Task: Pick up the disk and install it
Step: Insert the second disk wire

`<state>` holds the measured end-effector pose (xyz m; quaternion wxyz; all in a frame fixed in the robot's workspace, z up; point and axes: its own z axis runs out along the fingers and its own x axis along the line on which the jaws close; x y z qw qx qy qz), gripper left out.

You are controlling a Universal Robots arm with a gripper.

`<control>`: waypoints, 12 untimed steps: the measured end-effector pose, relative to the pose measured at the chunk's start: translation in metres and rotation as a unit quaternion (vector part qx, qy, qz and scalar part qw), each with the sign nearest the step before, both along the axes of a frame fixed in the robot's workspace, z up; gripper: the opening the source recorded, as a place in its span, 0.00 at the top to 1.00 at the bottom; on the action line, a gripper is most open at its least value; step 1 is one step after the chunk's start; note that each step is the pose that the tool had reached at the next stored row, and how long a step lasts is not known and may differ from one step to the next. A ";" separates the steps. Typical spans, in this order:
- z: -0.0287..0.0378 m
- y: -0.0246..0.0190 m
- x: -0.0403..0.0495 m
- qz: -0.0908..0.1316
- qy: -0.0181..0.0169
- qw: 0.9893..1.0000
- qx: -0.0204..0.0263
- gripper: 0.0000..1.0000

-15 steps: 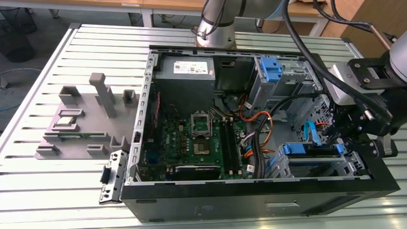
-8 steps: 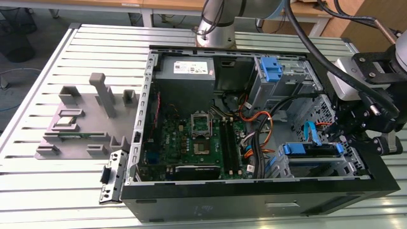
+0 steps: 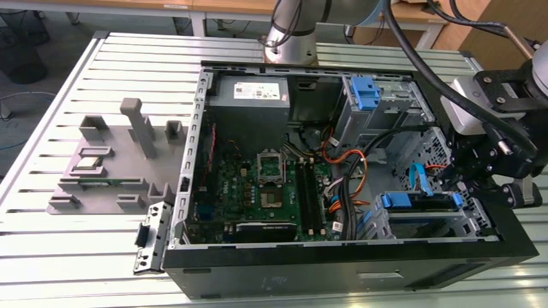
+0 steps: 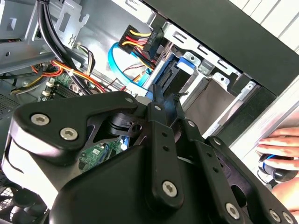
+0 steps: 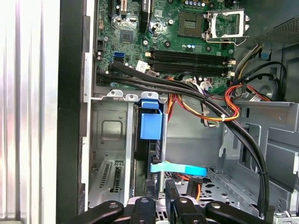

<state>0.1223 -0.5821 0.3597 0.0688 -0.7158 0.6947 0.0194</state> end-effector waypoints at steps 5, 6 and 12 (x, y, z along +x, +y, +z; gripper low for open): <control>-0.0002 0.0066 0.0001 0.000 0.000 1.000 0.000 0.76; -0.0002 0.0082 0.0003 0.000 0.000 1.000 0.000 0.76; -0.0012 0.0147 0.0057 0.000 0.000 1.000 0.000 0.76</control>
